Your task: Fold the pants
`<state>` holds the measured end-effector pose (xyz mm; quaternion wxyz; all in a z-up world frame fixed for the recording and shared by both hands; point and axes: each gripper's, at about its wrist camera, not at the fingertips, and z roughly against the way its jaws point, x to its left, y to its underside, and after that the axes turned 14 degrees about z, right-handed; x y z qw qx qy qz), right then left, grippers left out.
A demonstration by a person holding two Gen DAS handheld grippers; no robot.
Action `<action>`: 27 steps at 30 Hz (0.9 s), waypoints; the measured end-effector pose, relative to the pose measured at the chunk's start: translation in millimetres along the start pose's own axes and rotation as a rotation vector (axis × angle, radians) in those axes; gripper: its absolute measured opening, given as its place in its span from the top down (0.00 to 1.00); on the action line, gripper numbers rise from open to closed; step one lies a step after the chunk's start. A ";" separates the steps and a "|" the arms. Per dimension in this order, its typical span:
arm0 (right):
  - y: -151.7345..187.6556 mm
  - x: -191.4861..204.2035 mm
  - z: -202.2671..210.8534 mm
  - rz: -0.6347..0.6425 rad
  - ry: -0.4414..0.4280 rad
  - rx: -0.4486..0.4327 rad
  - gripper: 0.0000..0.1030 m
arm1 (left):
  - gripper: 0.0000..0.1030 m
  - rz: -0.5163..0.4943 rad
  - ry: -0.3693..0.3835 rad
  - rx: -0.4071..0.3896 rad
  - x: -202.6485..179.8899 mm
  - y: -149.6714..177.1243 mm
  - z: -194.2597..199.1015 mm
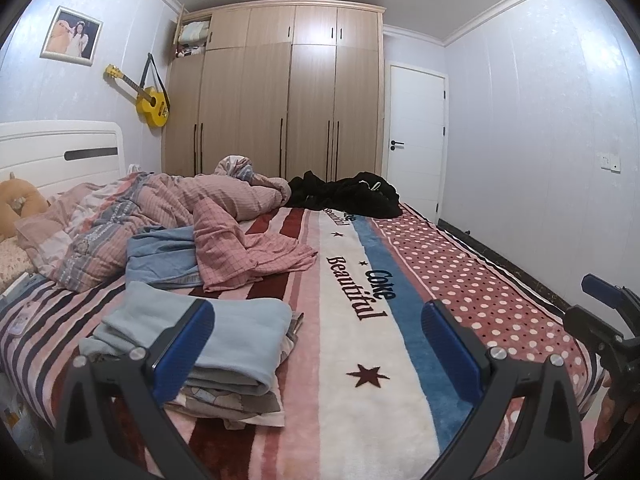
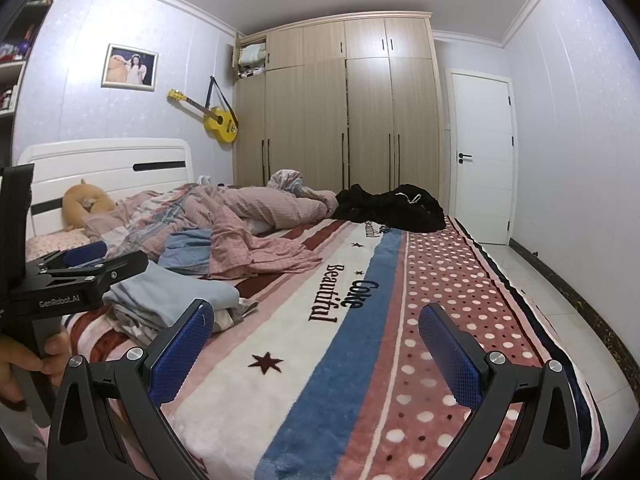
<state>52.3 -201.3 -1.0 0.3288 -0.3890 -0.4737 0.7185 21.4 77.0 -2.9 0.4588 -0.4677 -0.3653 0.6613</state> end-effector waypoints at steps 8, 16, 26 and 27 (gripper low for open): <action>0.3 -0.5 0.3 0.000 0.000 0.000 0.01 | 0.01 -0.003 0.000 -0.002 0.5 0.3 0.5; 0.5 -1.3 0.1 0.000 -0.001 0.000 0.01 | 0.01 0.005 0.000 0.000 0.9 0.0 0.2; 0.3 -2.2 -0.3 -0.002 -0.002 -0.002 0.01 | 0.01 0.008 -0.002 -0.004 0.9 -0.3 1.4; 0.1 -2.7 -0.7 -0.001 -0.002 0.000 0.01 | 0.01 0.009 0.000 -0.005 1.3 -0.2 2.0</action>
